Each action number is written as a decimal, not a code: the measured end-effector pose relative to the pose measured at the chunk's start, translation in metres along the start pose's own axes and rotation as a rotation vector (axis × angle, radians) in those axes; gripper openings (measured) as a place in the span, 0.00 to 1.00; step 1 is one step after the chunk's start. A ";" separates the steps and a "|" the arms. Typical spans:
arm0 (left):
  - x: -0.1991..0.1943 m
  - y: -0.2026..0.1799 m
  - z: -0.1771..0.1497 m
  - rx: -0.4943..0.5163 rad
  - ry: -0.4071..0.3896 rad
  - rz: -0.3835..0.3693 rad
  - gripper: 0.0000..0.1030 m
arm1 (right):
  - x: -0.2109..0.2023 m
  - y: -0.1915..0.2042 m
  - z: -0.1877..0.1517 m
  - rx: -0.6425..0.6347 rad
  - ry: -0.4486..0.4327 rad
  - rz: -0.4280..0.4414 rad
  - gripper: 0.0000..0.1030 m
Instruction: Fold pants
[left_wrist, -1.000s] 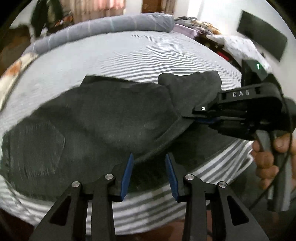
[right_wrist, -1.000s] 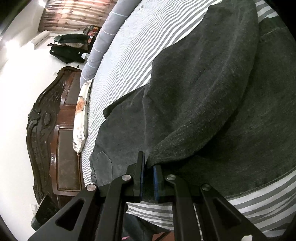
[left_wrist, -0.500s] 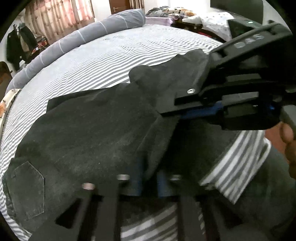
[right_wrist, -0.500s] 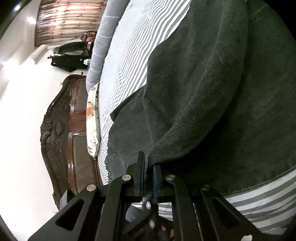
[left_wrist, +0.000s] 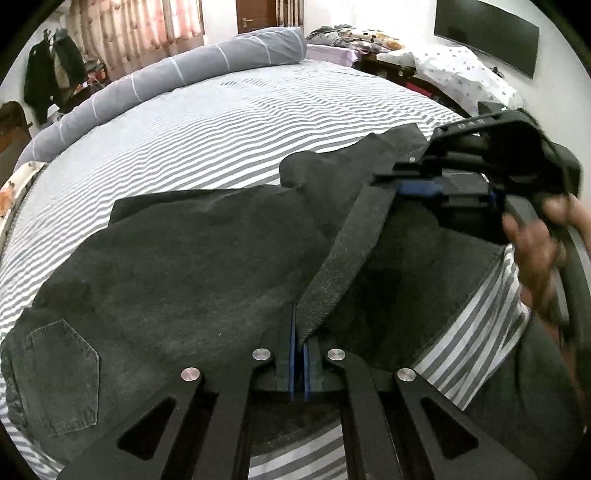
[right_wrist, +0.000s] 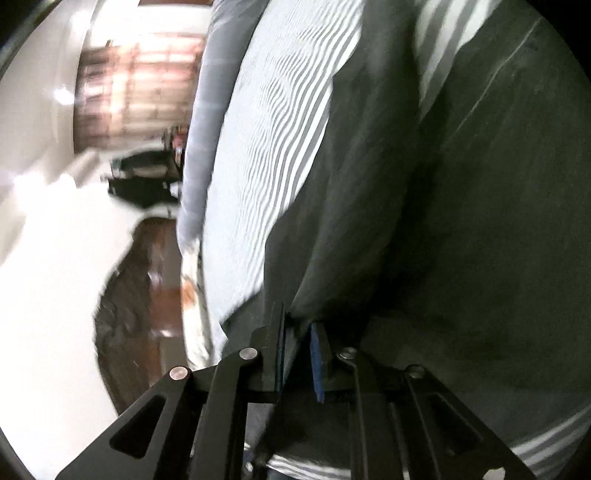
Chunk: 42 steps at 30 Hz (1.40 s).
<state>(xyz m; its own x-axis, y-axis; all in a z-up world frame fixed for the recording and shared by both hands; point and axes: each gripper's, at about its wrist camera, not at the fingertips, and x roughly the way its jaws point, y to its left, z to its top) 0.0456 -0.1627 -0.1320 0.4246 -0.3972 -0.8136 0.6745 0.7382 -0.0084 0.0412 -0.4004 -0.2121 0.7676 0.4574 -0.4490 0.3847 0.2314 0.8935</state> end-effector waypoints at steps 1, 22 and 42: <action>-0.002 -0.003 0.001 0.008 -0.006 -0.001 0.02 | -0.001 -0.002 0.006 0.010 -0.004 0.007 0.14; 0.014 0.005 -0.017 -0.036 0.051 -0.058 0.02 | 0.006 0.053 0.118 -0.179 -0.114 -0.203 0.17; 0.021 0.003 -0.016 -0.013 0.066 -0.039 0.02 | -0.077 0.037 0.143 -0.180 -0.238 -0.182 0.04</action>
<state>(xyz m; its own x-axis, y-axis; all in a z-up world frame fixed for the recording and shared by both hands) 0.0469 -0.1599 -0.1583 0.3573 -0.3897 -0.8488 0.6817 0.7301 -0.0483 0.0699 -0.5492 -0.1441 0.8009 0.1870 -0.5688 0.4457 0.4483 0.7749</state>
